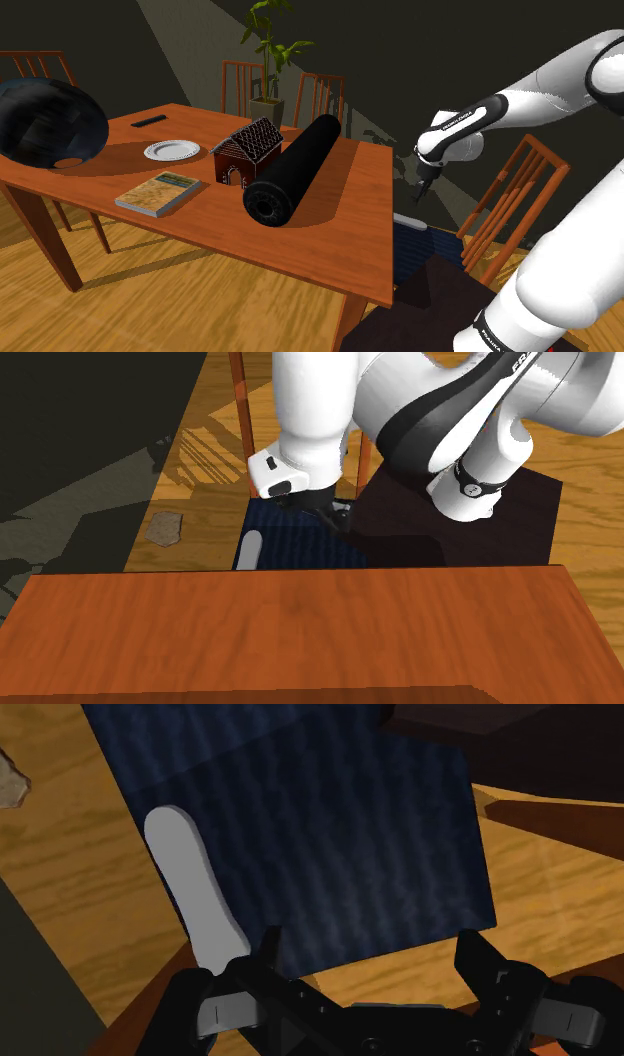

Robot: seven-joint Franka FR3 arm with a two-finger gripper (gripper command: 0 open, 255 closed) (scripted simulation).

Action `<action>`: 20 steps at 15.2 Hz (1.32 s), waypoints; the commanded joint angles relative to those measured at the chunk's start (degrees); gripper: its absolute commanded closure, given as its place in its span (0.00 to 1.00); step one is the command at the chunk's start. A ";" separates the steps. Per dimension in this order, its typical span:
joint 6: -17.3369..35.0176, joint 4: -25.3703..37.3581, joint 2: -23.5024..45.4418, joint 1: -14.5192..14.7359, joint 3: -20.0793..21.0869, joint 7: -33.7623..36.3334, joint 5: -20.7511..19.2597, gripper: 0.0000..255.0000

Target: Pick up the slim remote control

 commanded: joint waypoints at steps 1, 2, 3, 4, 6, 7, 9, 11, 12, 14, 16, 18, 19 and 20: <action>2.80 2.30 5.79 0.08 -1.62 -6.16 4.61 0.00; 3.84 3.53 8.56 -0.15 -1.84 -9.11 7.19 0.00; 4.73 4.87 11.33 -0.62 -1.79 -12.09 9.86 0.00; 5.47 6.31 14.08 -1.36 -1.44 -15.01 12.52 0.00; 6.58 9.47 19.37 -3.63 0.09 -20.40 17.36 0.00; 6.97 11.17 21.91 -5.00 1.07 -22.80 19.45 0.00; 7.54 14.79 26.77 -7.91 3.20 -26.97 22.89 0.00; 7.84 18.69 31.43 -10.81 5.29 -30.40 25.48 0.00; 7.91 20.73 33.71 -12.21 6.26 -31.87 26.49 0.00; 7.87 25.03 38.19 -14.86 8.06 -34.39 28.06 0.00; 7.62 29.61 42.64 -17.32 9.64 -36.40 29.09 0.00; 7.14 34.51 47.08 -19.56 10.98 -38.00 29.71 0.00; 6.90 36.35 48.69 -20.32 11.41 -38.48 29.84 0.00; 7.31 36.61 49.34 -20.55 11.71 -38.63 30.07 0.00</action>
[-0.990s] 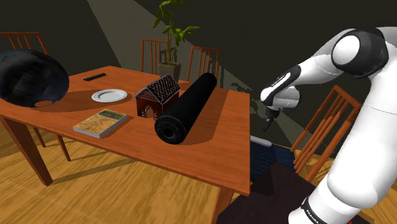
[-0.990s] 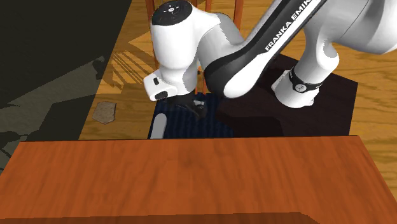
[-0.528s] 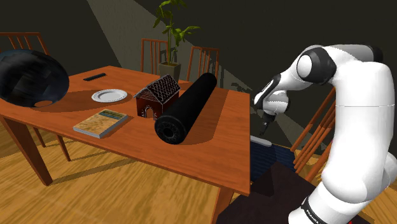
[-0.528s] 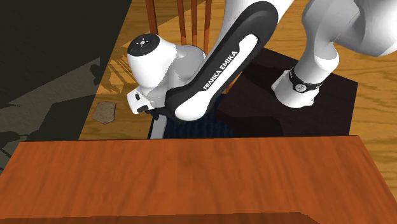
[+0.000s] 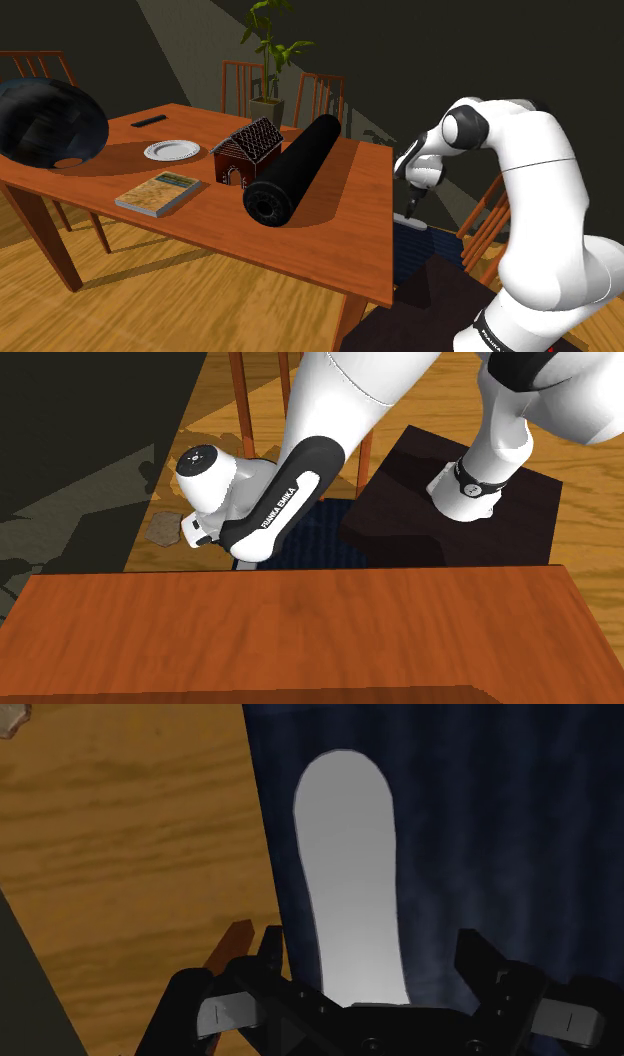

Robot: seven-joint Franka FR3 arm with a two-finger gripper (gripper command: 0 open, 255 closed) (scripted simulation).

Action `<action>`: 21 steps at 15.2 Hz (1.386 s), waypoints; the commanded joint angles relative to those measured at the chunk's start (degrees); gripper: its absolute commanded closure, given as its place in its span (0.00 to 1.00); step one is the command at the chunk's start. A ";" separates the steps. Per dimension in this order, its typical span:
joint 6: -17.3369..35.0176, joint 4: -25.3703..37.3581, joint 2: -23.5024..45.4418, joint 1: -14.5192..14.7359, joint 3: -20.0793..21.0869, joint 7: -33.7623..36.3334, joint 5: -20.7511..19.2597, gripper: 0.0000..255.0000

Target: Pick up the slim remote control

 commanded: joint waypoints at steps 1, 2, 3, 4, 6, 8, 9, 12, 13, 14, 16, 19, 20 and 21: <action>0.63 1.45 2.03 -0.80 0.79 -0.58 0.53 0.00; 1.02 1.74 2.70 -1.01 1.07 -0.72 0.76 0.00; 1.41 2.04 3.37 -1.23 1.34 -0.86 0.98 0.00; 1.80 2.36 4.04 -1.44 1.62 -0.99 1.19 0.00; 2.54 3.03 5.41 -1.86 2.16 -1.24 1.59 0.00; 2.76 3.22 5.80 -2.00 2.32 -1.30 1.69 0.00; 2.84 3.16 5.82 -2.08 2.35 -1.41 1.73 1.00; 2.81 3.21 5.84 -1.98 2.36 -1.29 1.72 1.00; 2.70 3.19 5.72 -1.87 2.30 -1.18 1.66 1.00; 2.68 3.19 5.71 -1.81 2.29 -1.11 1.65 1.00; 2.48 3.50 5.81 -1.73 2.25 -0.94 1.58 1.00; 2.42 2.87 5.09 -1.89 2.16 -1.09 1.35 1.00; 2.05 2.53 4.40 -1.67 1.89 -0.97 1.16 1.00; 1.67 2.21 3.73 -1.46 1.61 -0.84 0.95 1.00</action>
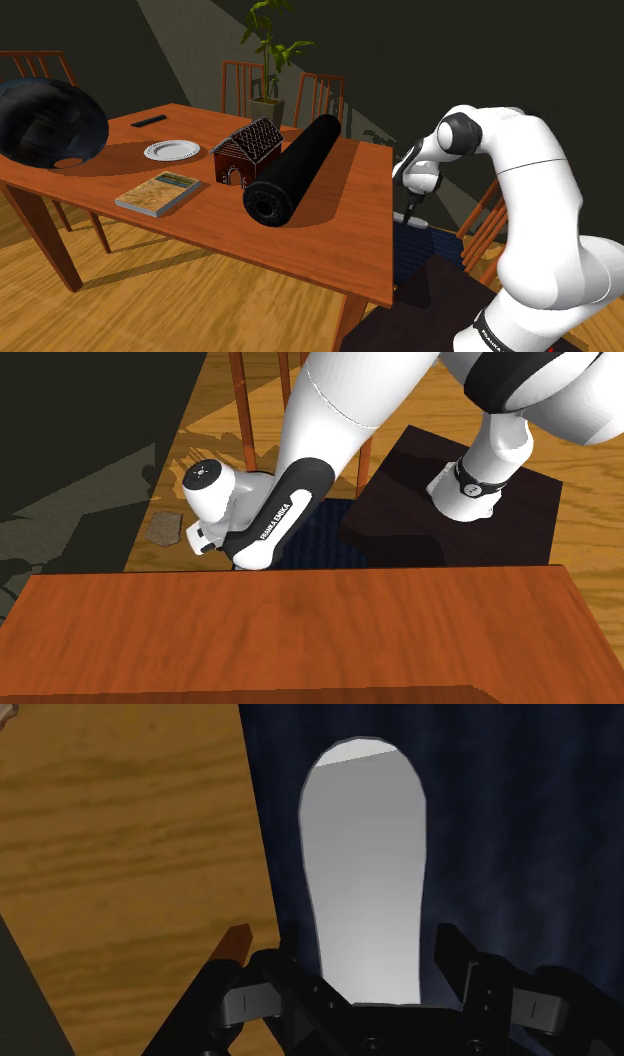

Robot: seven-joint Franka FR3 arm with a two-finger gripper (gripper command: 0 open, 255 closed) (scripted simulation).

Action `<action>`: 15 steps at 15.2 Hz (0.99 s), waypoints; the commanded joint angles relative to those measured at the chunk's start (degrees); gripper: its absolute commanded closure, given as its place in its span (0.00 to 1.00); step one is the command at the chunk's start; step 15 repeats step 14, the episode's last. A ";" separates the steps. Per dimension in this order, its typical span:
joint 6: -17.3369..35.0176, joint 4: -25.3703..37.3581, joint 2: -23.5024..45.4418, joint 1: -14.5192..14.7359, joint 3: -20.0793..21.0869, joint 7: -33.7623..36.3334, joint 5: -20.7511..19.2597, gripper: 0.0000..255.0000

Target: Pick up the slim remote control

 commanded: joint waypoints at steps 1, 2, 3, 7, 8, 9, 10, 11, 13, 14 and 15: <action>-0.71 -0.47 -1.12 0.30 -0.47 0.17 -0.37 1.00; -1.11 -0.76 -1.79 0.52 -0.75 0.31 -0.59 1.00; -1.50 -1.05 -2.46 0.73 -1.03 0.45 -0.82 1.00; -3.16 -2.06 -5.08 1.60 -2.15 1.06 -1.79 1.00; -3.59 -2.29 -5.72 1.81 -2.44 1.23 -2.05 1.00; -4.02 -2.49 -6.36 2.02 -2.72 1.39 -2.31 1.00; -4.46 -2.69 -6.99 2.24 -3.00 1.56 -2.58 1.00; -4.91 -2.88 -7.62 2.45 -3.29 1.74 -2.85 1.00; -5.42 -3.08 -8.34 2.69 -3.61 1.94 -3.18 1.00; -5.42 -3.07 -8.34 2.69 -3.61 1.94 -3.18 1.00; -5.42 -3.07 -8.34 2.69 -3.61 1.94 -3.18 1.00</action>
